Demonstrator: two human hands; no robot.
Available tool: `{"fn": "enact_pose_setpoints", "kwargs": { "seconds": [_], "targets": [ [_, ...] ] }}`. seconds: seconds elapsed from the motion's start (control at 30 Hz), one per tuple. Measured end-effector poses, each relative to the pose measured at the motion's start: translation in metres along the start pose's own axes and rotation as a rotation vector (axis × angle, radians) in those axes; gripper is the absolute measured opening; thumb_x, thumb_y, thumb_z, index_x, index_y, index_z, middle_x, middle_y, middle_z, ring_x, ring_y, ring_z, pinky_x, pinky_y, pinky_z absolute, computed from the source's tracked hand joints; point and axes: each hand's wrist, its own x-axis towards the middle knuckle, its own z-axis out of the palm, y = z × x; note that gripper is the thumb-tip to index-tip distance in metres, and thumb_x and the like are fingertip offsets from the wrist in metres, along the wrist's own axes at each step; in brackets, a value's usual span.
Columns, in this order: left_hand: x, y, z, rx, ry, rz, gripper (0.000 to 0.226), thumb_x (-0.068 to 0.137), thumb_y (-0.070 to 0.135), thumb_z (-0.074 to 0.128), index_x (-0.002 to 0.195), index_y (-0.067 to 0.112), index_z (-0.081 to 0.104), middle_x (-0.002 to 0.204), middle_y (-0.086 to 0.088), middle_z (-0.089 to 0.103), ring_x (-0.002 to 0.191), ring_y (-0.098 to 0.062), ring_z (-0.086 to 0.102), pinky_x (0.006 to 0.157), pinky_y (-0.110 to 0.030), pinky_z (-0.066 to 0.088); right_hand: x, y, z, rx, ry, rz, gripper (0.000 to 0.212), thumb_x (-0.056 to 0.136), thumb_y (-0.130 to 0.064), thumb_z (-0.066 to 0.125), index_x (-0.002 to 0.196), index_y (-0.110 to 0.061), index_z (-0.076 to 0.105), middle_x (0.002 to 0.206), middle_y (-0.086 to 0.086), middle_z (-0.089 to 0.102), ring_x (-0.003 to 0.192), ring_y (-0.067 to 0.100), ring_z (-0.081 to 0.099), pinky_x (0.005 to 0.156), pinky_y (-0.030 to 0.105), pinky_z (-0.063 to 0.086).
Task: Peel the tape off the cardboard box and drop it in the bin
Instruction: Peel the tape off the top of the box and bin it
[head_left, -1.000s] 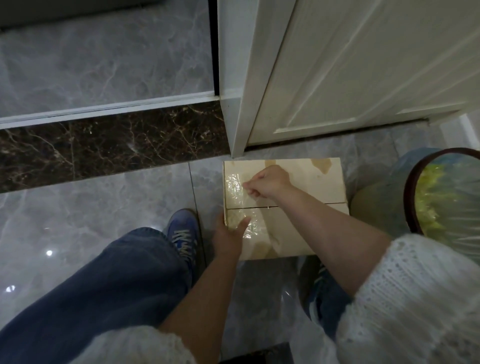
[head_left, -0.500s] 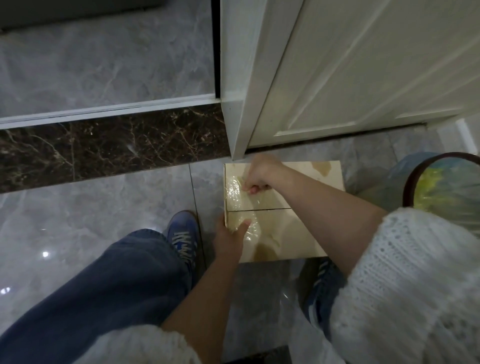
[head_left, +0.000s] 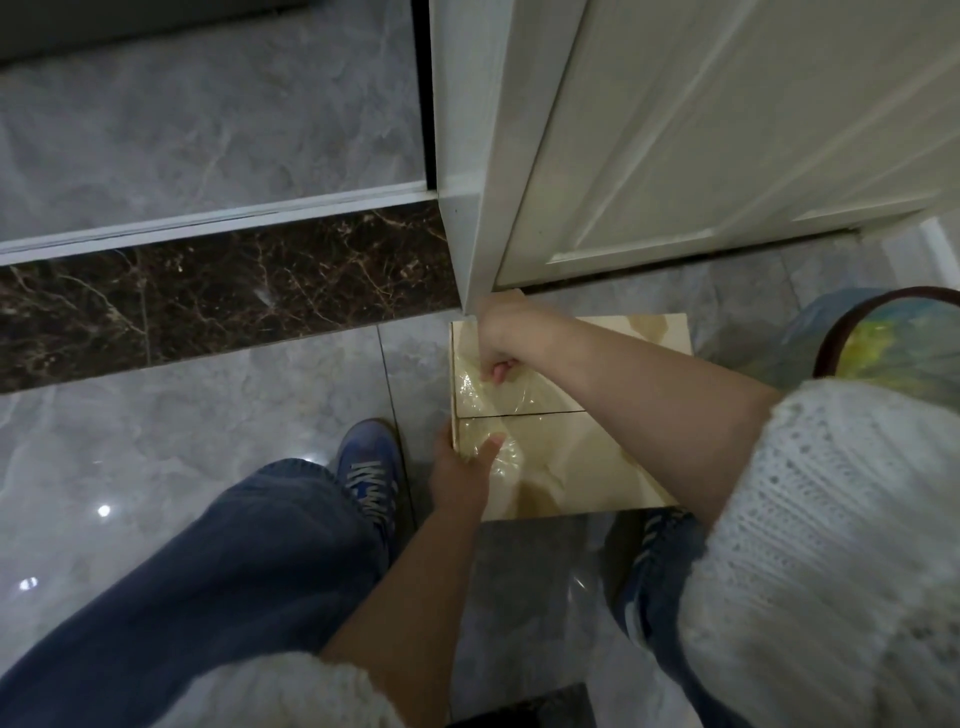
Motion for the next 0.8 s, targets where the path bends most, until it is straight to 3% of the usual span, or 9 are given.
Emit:
{"fn": "enact_pose_setpoints", "kwargs": {
  "seconds": [0.1,0.17,0.2,0.3,0.43,0.5,0.6,0.7,0.8],
  "targets": [
    [0.001,-0.002,0.0,-0.015,-0.01,-0.014,0.055,0.092,0.026,0.075,0.14,0.014,0.051,0.116,-0.001,0.062,0.111,-0.024,0.061,0.096,-0.036,0.048,0.001,0.004,-0.003,0.013,-0.013,-0.015,0.031,0.091,-0.029,0.071,0.062,-0.02,0.064,0.04,-0.009,0.056,0.055,0.006,0.051,0.056,0.018,0.043],
    [0.002,-0.001,0.0,-0.036,-0.018,-0.037,0.055,0.092,0.026,0.075,0.14,0.015,0.051,0.116,0.0,0.062,0.109,-0.022,0.06,0.098,-0.038,0.05,0.0,0.009,-0.006,0.027,0.049,-0.057,0.017,0.083,-0.017,0.076,0.068,-0.018,0.068,0.053,-0.005,0.061,0.052,0.008,0.053,0.055,0.02,0.047],
    [0.002,0.001,-0.001,-0.043,-0.024,-0.051,0.056,0.091,0.026,0.076,0.14,0.015,0.051,0.118,-0.001,0.063,0.11,-0.023,0.061,0.1,-0.041,0.051,-0.002,0.012,-0.003,0.059,0.077,-0.095,0.009,0.08,-0.012,0.077,0.078,-0.016,0.069,0.062,-0.002,0.065,0.055,0.01,0.058,0.057,0.021,0.05],
    [0.002,0.004,-0.001,-0.086,-0.031,-0.088,0.061,0.082,0.027,0.085,0.135,0.014,0.056,0.12,-0.007,0.069,0.113,-0.03,0.066,0.102,-0.049,0.053,-0.002,0.024,0.013,0.32,0.146,-0.222,0.028,0.082,-0.004,0.072,0.102,-0.018,0.058,0.09,0.005,0.069,0.075,0.017,0.067,0.067,0.028,0.055],
    [0.01,0.024,-0.002,-0.092,0.006,-0.071,0.053,0.079,0.015,0.083,0.127,0.017,0.06,0.11,-0.004,0.072,0.097,-0.024,0.07,0.084,-0.037,0.059,-0.003,0.044,0.035,0.489,0.184,-0.434,0.013,0.094,-0.01,0.064,0.087,-0.019,0.06,0.077,0.002,0.067,0.062,0.013,0.063,0.064,0.025,0.048],
    [0.015,0.035,-0.001,-0.114,0.025,-0.079,0.04,0.087,0.019,0.075,0.125,0.014,0.063,0.106,-0.005,0.073,0.094,-0.025,0.07,0.08,-0.035,0.058,-0.005,0.048,0.038,0.532,0.163,-0.404,0.016,0.099,-0.011,0.056,0.092,-0.014,0.07,0.09,0.006,0.072,0.07,0.015,0.065,0.071,0.025,0.053],
    [0.021,0.045,0.001,-0.077,0.027,-0.055,0.043,0.09,0.029,0.076,0.128,0.018,0.059,0.111,-0.001,0.069,0.091,-0.018,0.066,0.072,-0.028,0.052,-0.011,0.052,0.037,0.455,0.169,-0.398,0.024,0.096,-0.011,0.053,0.105,-0.01,0.076,0.099,0.004,0.073,0.085,0.01,0.063,0.081,0.02,0.05],
    [0.022,0.046,0.003,0.011,0.032,0.006,0.047,0.091,0.033,0.075,0.132,0.017,0.057,0.114,0.0,0.069,0.09,-0.014,0.063,0.063,-0.02,0.043,-0.016,0.053,0.037,0.276,0.281,-0.458,0.028,0.087,-0.003,0.058,0.104,-0.012,0.078,0.104,0.0,0.075,0.088,0.002,0.059,0.077,0.009,0.037],
    [0.023,0.042,0.006,0.063,0.043,0.038,0.048,0.093,0.035,0.072,0.134,0.016,0.057,0.118,-0.002,0.07,0.102,-0.02,0.067,0.073,-0.027,0.046,-0.01,0.053,0.041,0.159,0.367,-0.492,0.025,0.086,-0.001,0.061,0.099,-0.013,0.078,0.102,0.004,0.075,0.097,0.014,0.067,0.085,0.02,0.047]
  ]
}}
